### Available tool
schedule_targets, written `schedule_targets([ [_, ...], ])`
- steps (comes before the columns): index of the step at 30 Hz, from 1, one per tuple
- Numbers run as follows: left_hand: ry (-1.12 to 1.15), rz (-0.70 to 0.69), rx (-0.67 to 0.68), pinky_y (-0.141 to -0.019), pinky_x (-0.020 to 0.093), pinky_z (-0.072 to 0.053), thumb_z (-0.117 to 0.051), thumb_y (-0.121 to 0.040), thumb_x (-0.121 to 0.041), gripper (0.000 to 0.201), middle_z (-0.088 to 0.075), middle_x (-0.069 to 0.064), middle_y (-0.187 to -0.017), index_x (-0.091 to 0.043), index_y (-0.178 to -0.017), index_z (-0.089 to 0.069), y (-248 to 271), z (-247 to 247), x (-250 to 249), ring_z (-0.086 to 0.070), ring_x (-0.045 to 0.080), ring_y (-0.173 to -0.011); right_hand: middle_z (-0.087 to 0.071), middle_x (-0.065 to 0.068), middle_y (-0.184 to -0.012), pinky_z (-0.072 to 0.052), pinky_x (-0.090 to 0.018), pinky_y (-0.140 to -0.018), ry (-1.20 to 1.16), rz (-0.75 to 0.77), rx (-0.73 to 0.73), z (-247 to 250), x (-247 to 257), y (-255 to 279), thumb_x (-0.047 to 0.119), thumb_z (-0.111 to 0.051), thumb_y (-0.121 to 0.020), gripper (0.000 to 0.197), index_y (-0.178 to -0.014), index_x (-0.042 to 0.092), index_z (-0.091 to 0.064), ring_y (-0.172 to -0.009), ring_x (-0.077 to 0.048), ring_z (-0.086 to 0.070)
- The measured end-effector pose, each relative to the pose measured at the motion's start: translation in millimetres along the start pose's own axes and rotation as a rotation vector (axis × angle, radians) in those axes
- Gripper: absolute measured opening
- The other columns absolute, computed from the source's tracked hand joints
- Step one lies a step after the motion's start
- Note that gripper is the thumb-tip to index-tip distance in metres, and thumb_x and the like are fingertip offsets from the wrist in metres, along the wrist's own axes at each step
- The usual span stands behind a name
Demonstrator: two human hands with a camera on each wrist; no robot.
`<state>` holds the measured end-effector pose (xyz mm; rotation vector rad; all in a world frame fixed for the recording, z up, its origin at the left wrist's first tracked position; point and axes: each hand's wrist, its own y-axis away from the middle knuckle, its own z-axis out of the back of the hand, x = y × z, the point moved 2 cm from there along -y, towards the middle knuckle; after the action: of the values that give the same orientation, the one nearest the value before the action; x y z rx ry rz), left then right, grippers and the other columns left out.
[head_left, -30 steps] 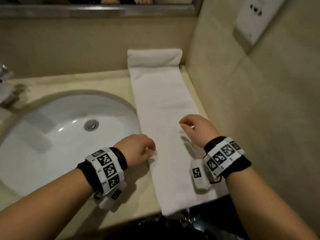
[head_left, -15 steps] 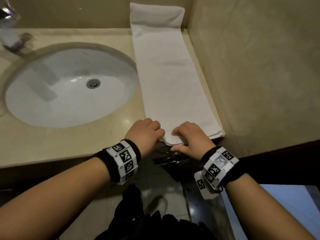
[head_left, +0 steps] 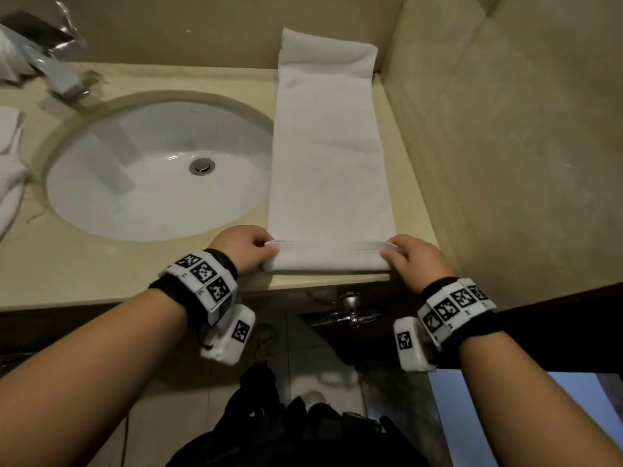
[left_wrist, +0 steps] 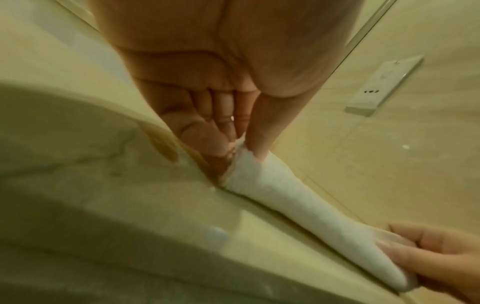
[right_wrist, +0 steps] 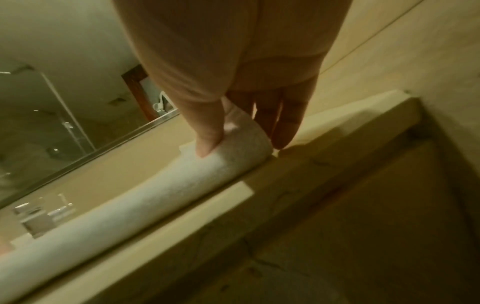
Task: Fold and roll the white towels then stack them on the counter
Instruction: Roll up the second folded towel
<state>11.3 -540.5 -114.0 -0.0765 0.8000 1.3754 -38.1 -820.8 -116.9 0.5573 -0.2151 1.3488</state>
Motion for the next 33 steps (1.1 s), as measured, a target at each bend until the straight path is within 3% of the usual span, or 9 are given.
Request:
schedule_targets([
  [4, -0.099, -0.014, -0.063, -0.074, 0.028, -0.039, -0.059, -0.081, -0.02, 0.012, -0.055, 0.008, -0.101, -0.016, -0.091, -0.056, -7.0, -3.2, -6.9, -0.056, 0.026, -0.09, -0.06, -0.007, -0.105, -0.039, -0.035, -0.081, 0.223, -0.032, -0.047, -0.7, 9.0, -10.8, 0.031, -0.057, -0.084, 0.024, -0.103, 0.017, -0.058, -0.101, -0.029, -0.053],
  [7, -0.233, -0.226, -0.218, -0.084, 0.035, -0.041, -0.056, -0.085, -0.019, 0.019, -0.05, 0.014, -0.111, -0.008, -0.1, -0.057, -3.1, -6.5, -18.0, -0.052, 0.033, -0.098, -0.055, -0.009, -0.106, -0.036, -0.039, -0.082, 0.366, 0.155, -0.221, -0.4, 18.9, -6.7, 0.018, -0.064, -0.079, 0.024, -0.102, 0.015, -0.059, -0.1, -0.032, -0.048],
  [11, -0.334, -0.44, -0.102, -0.085, 0.033, -0.041, -0.05, -0.088, -0.014, 0.018, -0.059, 0.009, -0.108, -0.011, -0.101, -0.061, 1.8, -18.2, -20.2, -0.054, 0.028, -0.101, -0.062, -0.012, -0.097, -0.041, -0.039, -0.077, 0.325, 0.388, -0.049, -8.4, 20.0, -2.6, 0.01, -0.053, -0.086, 0.013, -0.093, 0.007, -0.064, -0.091, -0.033, -0.053],
  [16, -0.537, -0.46, -0.004, -0.093, 0.032, -0.04, -0.059, -0.082, -0.041, 0.045, -0.051, 0.0, -0.121, -0.021, -0.121, -0.05, 5.4, -18.5, -12.3, -0.049, 0.023, -0.11, -0.062, -0.006, -0.104, -0.044, -0.037, -0.082, 0.322, 0.454, 0.001, -6.3, 15.3, 7.4, 0.029, -0.071, -0.073, 0.035, -0.102, 0.013, -0.063, -0.094, -0.027, -0.057],
  [19, -0.666, -0.516, -0.031, -0.091, 0.033, -0.041, -0.052, -0.085, -0.026, 0.039, -0.051, 0.002, -0.123, -0.02, -0.124, -0.048, 5.8, -16.3, -15.2, -0.05, 0.025, -0.107, -0.067, -0.009, -0.095, -0.046, -0.035, -0.074, 0.339, 0.497, -0.032, -2.0, 18.6, 4.9, 0.012, -0.071, -0.07, 0.026, -0.095, 0.009, -0.065, -0.084, -0.032, -0.062],
  [23, -0.445, -0.369, 0.003, -0.086, 0.033, -0.043, -0.048, -0.085, -0.02, 0.033, -0.059, 0.005, -0.116, -0.018, -0.118, -0.053, -5.1, -2.9, -18.0, -0.055, 0.026, -0.102, -0.067, -0.005, -0.089, -0.041, -0.033, -0.073, 0.292, 0.377, -0.024, 5.0, 20.1, -9.1, 0.016, -0.05, -0.085, 0.016, -0.097, 0.016, -0.061, -0.083, -0.029, -0.061],
  [27, -0.119, -0.141, 0.055, -0.079, 0.026, -0.038, -0.05, -0.088, -0.019, 0.025, -0.059, 0.008, -0.114, -0.014, -0.112, -0.052, -31.4, 14.0, -13.5, -0.052, 0.02, -0.092, -0.064, -0.01, -0.106, -0.042, -0.033, -0.077, 0.192, 0.138, 0.08, 9.8, 21.1, -32.1, 0.024, -0.043, -0.092, 0.023, -0.11, 0.015, -0.053, -0.096, -0.03, -0.057],
  [30, -0.113, -0.114, 0.067, -0.082, 0.028, -0.042, -0.056, -0.086, -0.019, 0.025, -0.057, 0.008, -0.115, -0.012, -0.109, -0.052, -50.0, 20.3, -13.7, -0.054, 0.021, -0.096, -0.06, -0.011, -0.115, -0.042, -0.036, -0.083, 0.179, 0.003, 0.085, 6.7, 26.8, -48.8, 0.024, -0.046, -0.091, 0.025, -0.115, 0.016, -0.047, -0.104, -0.031, -0.055],
  [33, -0.246, -0.186, 0.034, -0.078, 0.027, -0.041, -0.055, -0.086, -0.022, 0.02, -0.052, 0.006, -0.112, -0.017, -0.105, -0.052, -57.0, 22.9, -19.5, -0.056, 0.024, -0.095, -0.054, -0.006, -0.113, -0.035, -0.037, -0.084, 0.341, 0.039, -0.068, 7.4, 33.9, -56.7, 0.021, -0.054, -0.087, 0.024, -0.11, 0.02, -0.05, -0.105, -0.029, -0.048],
])
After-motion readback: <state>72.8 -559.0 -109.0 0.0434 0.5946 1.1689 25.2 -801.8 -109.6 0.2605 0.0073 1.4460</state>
